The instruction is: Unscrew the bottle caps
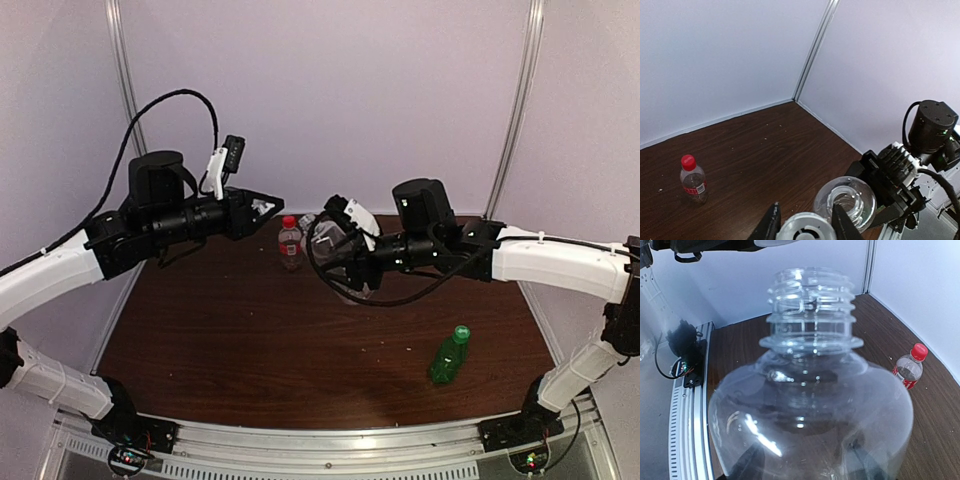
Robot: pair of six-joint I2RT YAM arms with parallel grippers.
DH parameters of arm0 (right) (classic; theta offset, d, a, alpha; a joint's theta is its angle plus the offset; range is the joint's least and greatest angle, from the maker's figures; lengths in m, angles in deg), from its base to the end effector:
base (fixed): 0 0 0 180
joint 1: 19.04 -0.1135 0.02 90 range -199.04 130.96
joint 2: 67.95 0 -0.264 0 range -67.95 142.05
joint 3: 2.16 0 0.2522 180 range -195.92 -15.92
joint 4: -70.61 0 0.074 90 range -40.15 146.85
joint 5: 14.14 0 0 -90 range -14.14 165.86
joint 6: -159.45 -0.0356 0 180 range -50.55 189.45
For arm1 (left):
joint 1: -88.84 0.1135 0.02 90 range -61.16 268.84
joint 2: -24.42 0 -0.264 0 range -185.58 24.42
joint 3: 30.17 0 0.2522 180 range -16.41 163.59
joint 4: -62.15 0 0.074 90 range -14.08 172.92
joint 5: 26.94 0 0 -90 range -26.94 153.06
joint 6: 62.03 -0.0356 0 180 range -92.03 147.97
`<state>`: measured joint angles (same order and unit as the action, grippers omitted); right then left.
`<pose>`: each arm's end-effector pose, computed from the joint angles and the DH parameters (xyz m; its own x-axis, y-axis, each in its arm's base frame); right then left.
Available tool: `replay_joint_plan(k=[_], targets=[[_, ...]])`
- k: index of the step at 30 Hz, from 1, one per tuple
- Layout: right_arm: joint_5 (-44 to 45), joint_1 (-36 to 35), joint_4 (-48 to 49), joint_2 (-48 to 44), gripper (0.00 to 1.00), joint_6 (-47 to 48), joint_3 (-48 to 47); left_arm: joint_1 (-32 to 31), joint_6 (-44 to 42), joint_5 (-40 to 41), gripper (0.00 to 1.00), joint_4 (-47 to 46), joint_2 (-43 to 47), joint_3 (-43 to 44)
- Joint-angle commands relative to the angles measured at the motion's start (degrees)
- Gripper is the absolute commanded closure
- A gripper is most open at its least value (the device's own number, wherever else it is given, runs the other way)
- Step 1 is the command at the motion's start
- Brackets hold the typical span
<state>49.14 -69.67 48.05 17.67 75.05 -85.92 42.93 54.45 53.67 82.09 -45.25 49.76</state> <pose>0.2085 0.2794 0.3248 -0.1683 -0.3425 -0.9243 -0.9713 0.2177 0.0961 0.1934 -0.2080 0.3876 -0.4706 -0.1465 -0.8701 0.6823 0.5649 -0.4641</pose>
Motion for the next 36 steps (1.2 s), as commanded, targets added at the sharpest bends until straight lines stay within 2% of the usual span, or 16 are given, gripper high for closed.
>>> replay_joint_plan(k=[1, 6, 11, 16, 24, 36], targets=[[3.42, 0.44, 1.42, -0.90, 0.45, -0.39, 1.26, 0.31, -1.84, 10.17, 0.79, 0.99, 1.28, -3.09], [3.61, 1.26, 2.79, -2.04, 0.44, -1.47, 2.75, 1.49, -2.58, 16.38, 0.77, -0.97, 0.76, -11.21], [3.55, 2.14, 4.17, -3.25, 0.44, -2.59, 4.06, 1.94, -1.72, 19.30, 0.74, -8.50, -0.34, -21.41], [3.47, 2.76, 4.54, -3.19, 0.44, -3.20, 4.32, 2.35, -1.92, 21.25, 0.73, -13.93, -3.46, -27.23], [3.01, 3.33, 5.33, -2.27, 0.43, -4.15, 4.62, 3.44, -1.96, 22.30, 0.72, -21.42, -10.94, -33.00], [2.48, 4.22, 5.66, -1.60, 0.44, -4.62, 5.37, 4.23, -1.62, 22.17, 0.70, -29.34, -20.94, -36.47]])
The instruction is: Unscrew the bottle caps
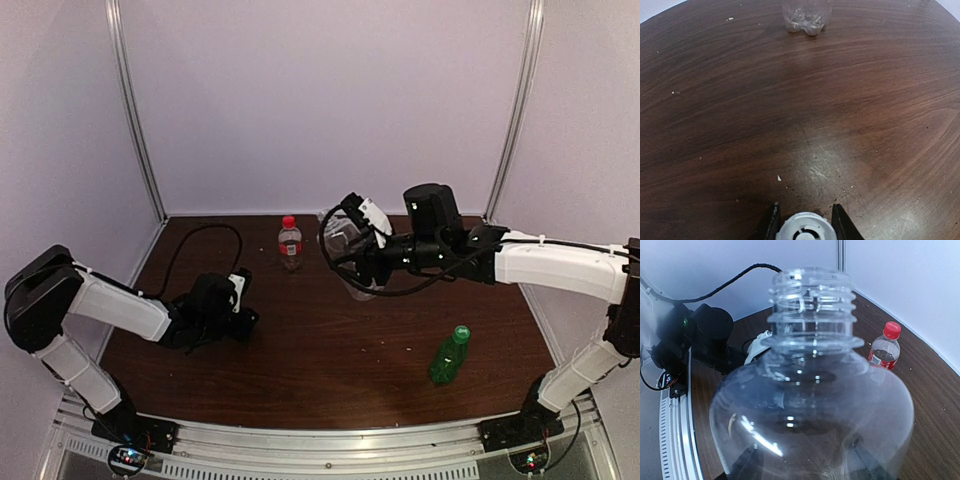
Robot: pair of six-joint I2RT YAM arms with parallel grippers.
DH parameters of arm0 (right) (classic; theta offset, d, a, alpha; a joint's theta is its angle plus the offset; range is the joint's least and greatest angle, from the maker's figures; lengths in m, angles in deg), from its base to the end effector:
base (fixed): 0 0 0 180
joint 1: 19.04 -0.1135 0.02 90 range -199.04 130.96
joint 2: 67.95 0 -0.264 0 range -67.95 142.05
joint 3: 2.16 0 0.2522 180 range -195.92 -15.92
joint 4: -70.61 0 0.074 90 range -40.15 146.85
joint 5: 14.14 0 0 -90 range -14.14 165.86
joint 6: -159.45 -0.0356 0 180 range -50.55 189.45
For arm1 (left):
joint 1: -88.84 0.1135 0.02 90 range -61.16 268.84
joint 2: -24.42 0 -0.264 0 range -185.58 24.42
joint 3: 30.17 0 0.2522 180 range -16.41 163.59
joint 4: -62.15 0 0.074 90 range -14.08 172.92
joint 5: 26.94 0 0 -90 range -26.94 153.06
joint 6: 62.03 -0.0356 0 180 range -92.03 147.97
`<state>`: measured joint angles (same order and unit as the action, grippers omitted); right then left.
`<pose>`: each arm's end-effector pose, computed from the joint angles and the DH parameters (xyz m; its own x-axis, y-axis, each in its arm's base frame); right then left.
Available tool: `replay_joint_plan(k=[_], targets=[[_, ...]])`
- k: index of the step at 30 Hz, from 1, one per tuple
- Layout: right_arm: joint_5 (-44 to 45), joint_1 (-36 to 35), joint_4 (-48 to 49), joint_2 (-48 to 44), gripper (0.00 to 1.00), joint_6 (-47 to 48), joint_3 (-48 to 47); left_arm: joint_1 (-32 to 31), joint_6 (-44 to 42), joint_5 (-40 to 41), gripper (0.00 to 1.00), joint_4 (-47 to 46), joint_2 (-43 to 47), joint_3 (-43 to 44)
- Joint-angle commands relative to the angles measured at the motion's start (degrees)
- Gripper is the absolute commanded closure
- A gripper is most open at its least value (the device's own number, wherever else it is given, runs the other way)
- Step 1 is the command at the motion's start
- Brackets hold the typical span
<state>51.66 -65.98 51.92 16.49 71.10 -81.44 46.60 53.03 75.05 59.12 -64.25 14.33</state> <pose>0.2235 0.2606 0.3105 -0.2494 -0.3054 -0.9190 -0.9300 0.3402 0.1393 0.2098 -0.1805 0.1301 -0.6707 0.0493 -0.7401 0.2844 0.9386 -0.1952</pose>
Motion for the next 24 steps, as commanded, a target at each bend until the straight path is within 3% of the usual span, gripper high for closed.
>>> replay_joint_plan(k=[1, 12, 18, 24], targets=[[-0.08, 0.53, 1.87, -0.38, 0.44, -0.72, 1.03, 0.58, -0.07, 0.72, 0.70, -6.70, -2.40, -1.18], [-0.18, 0.84, 2.33, -0.33, 0.43, -0.93, 2.03, 0.58, 0.74, 0.02, 0.66, -8.94, -5.34, -2.64], [-0.28, 0.89, 2.64, -0.20, 0.43, -1.08, 2.58, 0.58, 0.87, -0.43, 0.58, -8.47, -5.39, -2.79], [-0.23, 0.97, 2.59, -0.42, 0.43, -1.03, 2.89, 0.58, 0.44, -1.76, 0.40, -5.58, -2.54, -1.74]])
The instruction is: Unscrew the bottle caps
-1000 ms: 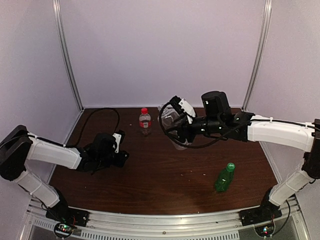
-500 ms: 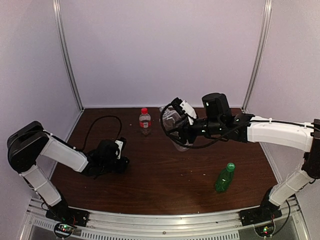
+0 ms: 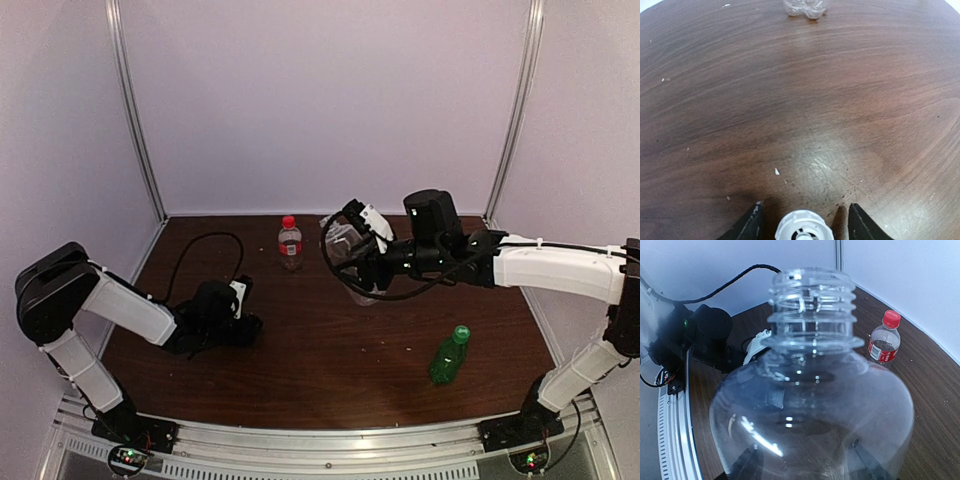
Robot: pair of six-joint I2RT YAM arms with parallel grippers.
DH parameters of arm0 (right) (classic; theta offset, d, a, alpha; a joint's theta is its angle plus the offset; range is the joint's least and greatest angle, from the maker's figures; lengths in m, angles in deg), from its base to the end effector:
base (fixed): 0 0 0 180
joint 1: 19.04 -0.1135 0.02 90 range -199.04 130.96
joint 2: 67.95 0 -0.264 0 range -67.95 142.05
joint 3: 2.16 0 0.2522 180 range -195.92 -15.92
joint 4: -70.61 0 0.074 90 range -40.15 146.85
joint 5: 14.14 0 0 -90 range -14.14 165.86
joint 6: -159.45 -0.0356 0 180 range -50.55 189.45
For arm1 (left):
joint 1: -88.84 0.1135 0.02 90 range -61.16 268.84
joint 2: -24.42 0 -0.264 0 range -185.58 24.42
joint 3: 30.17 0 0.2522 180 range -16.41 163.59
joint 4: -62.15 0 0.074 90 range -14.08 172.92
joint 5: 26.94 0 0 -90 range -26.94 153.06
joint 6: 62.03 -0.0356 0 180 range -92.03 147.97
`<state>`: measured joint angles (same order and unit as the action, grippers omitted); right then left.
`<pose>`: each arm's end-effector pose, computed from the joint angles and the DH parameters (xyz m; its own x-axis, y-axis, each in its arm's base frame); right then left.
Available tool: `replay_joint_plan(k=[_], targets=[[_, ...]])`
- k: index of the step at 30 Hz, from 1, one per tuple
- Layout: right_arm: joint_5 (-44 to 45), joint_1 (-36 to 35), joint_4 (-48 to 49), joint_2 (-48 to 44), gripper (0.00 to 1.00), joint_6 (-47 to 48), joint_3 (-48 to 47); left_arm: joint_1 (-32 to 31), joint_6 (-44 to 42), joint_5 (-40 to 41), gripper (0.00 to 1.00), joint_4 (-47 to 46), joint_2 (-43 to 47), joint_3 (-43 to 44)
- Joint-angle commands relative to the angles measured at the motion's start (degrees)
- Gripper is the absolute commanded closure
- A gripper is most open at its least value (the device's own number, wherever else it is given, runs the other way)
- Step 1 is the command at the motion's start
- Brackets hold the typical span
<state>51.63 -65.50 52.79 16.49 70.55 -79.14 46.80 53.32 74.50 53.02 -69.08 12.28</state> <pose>0.2241 0.2571 0.2980 -0.2765 -0.3164 -0.9074 -0.9221 0.3532 0.1579 0.2095 -0.1794 0.1081 -0.6825 0.0503 -0.7292 0.2817 0.9387 -0.1988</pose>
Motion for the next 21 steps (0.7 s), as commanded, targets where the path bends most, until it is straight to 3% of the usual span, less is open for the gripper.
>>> replay_joint_plan(k=[1, 4, 12, 21], targets=[[-0.35, 0.49, 1.76, -0.42, 0.43, -0.49, 0.68, 0.38, 0.15, -1.37, 0.36, 1.25, 3.21, 0.50], [-0.78, 0.51, 1.88, -0.21, 0.43, -0.44, 0.84, 0.38, 0.07, -2.50, 0.29, 3.47, 6.75, 1.35], [-4.77, 0.50, 1.71, 0.21, 0.42, 0.68, 0.69, 0.41, -0.62, -9.56, 0.21, 9.99, 19.00, 5.59], [-15.80, 0.25, 0.73, 1.82, 0.42, 2.73, -0.66, 0.37, -0.31, -28.78, 0.11, 7.15, 30.00, 11.01]])
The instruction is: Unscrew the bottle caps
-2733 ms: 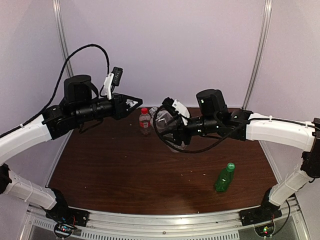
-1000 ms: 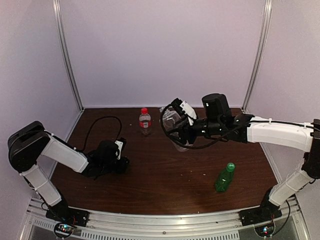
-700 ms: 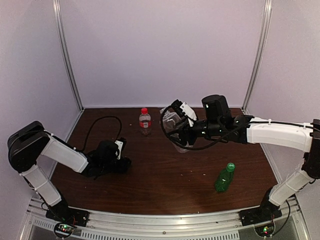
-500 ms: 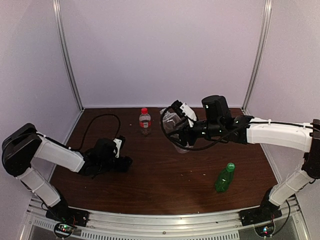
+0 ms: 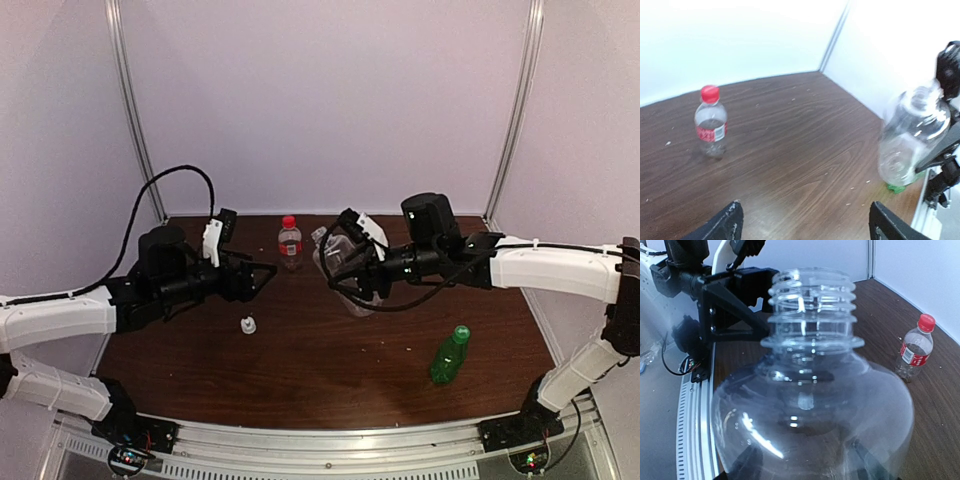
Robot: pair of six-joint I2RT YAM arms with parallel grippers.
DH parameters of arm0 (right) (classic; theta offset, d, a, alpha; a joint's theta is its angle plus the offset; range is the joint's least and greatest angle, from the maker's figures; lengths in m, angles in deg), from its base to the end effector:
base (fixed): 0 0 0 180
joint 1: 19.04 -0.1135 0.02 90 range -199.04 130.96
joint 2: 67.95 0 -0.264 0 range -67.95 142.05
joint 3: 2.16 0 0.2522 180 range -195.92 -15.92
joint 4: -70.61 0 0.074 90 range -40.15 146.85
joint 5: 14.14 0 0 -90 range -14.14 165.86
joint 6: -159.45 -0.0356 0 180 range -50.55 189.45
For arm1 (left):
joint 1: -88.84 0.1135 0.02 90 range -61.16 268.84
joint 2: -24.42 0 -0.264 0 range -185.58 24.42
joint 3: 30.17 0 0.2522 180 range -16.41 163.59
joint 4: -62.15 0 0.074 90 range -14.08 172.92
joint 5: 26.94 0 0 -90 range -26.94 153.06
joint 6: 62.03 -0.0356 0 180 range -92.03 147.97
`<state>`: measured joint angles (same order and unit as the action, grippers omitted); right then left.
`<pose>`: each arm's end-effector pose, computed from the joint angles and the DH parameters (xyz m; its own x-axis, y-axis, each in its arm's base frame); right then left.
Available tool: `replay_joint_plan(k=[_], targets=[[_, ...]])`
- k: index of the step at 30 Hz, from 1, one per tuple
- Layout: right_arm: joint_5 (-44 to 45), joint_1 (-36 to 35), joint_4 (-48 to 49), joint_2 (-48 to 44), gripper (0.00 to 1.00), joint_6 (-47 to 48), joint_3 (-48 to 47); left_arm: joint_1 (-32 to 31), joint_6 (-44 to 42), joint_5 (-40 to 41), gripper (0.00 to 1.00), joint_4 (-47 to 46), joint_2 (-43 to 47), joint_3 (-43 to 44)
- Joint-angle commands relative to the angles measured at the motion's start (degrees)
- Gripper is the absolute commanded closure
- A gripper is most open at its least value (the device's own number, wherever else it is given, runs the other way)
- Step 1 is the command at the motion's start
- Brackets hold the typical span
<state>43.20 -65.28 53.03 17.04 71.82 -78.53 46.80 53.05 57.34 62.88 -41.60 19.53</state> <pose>0.2210 0.2586 0.2928 -0.2661 -0.3282 -0.9063 -0.9548 0.2192 0.2010 0.1902 -0.1763 0.2518 -0.5097 -0.1084 -0.8535 0.5753 0.6947 -0.4317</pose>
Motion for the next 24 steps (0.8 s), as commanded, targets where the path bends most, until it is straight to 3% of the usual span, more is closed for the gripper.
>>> replay_joint_plan(k=[1, 9, 24], targets=[[-8.62, -0.13, 0.27, 1.58, 0.42, 1.83, -1.55, 0.37, 0.23, -13.86, 0.11, -3.30, 2.73, 4.53], [-15.20, -2.56, -1.30, 3.34, 0.42, 4.42, -3.70, 0.16, 3.91, -29.56, 0.11, -7.64, -0.95, 10.88], [-16.23, -4.24, -3.83, 5.62, 0.42, 5.94, -6.86, -1.81, 6.23, -35.46, 0.38, -7.28, -9.96, 16.52]])
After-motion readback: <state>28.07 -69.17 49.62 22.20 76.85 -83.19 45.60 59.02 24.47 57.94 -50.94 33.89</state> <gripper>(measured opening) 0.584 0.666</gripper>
